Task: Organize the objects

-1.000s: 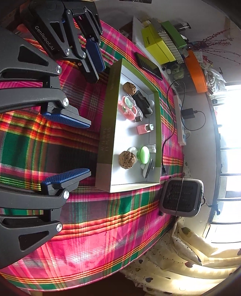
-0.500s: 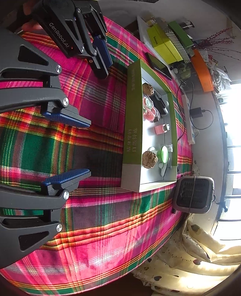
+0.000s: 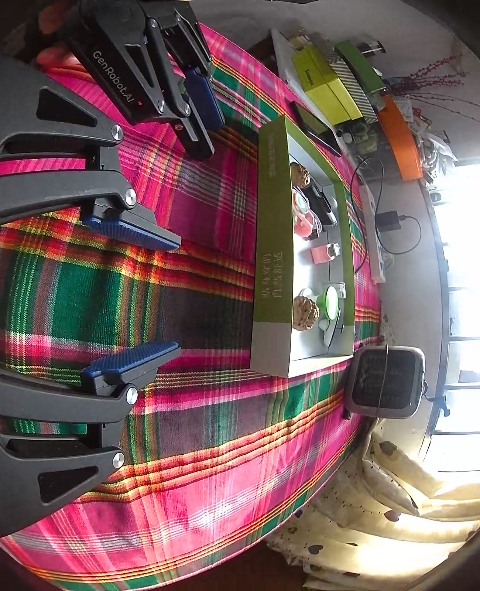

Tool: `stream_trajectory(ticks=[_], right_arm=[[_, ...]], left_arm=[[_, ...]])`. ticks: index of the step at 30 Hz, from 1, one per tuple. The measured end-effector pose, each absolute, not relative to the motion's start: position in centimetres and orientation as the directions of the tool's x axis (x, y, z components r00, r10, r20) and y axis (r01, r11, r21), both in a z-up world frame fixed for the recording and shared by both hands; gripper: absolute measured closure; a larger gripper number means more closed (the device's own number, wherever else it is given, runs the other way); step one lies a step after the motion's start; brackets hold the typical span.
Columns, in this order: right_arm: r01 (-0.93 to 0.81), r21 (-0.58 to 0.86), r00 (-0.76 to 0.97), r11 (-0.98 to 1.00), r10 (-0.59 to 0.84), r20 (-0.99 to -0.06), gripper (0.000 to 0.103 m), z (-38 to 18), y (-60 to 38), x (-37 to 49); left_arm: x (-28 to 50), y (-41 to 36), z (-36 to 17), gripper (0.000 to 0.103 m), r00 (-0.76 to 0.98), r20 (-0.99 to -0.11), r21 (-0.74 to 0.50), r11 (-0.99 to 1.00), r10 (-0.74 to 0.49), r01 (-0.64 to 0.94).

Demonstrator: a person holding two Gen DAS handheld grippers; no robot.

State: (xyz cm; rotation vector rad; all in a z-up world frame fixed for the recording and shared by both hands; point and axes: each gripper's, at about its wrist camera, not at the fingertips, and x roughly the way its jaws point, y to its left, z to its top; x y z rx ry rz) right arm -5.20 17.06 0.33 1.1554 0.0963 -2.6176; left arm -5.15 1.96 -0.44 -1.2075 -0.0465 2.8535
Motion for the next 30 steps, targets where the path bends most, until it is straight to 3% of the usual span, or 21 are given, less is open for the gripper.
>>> stream_trajectory(ticks=[6, 30], right_arm=[[0.289, 0.037, -0.651, -0.957, -0.225, -0.725, 0.040, 0.19, 16.58, -5.04], [0.265, 0.047, -0.659, -0.963, -0.216, -0.720, 0.040, 0.20, 16.88, -5.10]], left_arm=[[-5.08, 2.43, -0.55, 0.063, -0.699, -0.714, -0.004, -0.999, 0.026, -0.034], [-5.12, 2.29, -0.50, 0.063, -0.700, -0.713, -0.012, -0.999, 0.032, -0.033]])
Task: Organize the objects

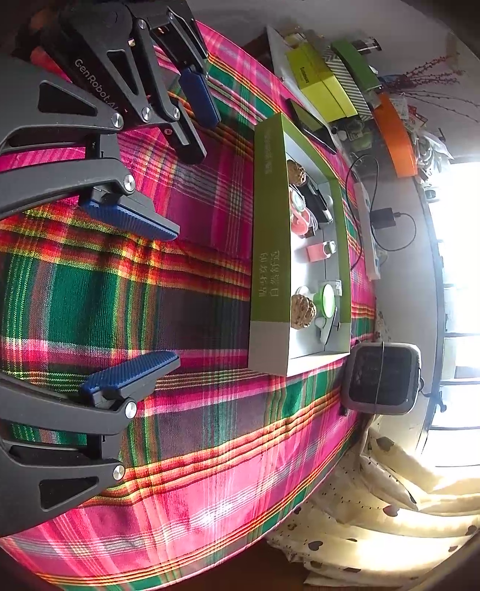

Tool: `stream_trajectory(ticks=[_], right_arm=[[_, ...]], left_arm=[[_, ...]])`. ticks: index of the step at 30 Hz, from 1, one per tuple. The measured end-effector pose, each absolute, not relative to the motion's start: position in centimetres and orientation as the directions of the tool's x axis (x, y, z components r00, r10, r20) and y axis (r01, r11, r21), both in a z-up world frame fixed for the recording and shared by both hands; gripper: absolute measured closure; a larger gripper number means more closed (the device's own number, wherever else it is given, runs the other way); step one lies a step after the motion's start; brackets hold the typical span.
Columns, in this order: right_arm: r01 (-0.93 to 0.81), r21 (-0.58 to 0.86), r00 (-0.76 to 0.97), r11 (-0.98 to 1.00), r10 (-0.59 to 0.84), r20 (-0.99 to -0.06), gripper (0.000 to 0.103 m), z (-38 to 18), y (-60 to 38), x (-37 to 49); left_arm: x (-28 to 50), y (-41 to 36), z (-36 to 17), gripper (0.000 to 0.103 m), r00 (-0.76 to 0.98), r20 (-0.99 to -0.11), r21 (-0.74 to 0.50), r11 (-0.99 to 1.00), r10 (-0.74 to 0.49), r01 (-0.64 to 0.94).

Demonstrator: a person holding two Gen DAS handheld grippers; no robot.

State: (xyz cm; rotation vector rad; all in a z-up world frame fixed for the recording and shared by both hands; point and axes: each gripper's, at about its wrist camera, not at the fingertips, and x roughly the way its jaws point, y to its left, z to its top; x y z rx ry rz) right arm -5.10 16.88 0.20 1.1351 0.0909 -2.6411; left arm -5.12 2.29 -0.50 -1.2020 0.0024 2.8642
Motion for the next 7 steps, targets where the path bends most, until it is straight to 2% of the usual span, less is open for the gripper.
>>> stream_trajectory(ticks=[7], right_arm=[[0.266, 0.047, -0.659, -0.963, -0.217, -0.720, 0.040, 0.17, 16.87, -5.09]], left_arm=[[-5.13, 2.27, -0.48, 0.063, -0.700, -0.713, -0.013, -0.999, 0.033, -0.033]])
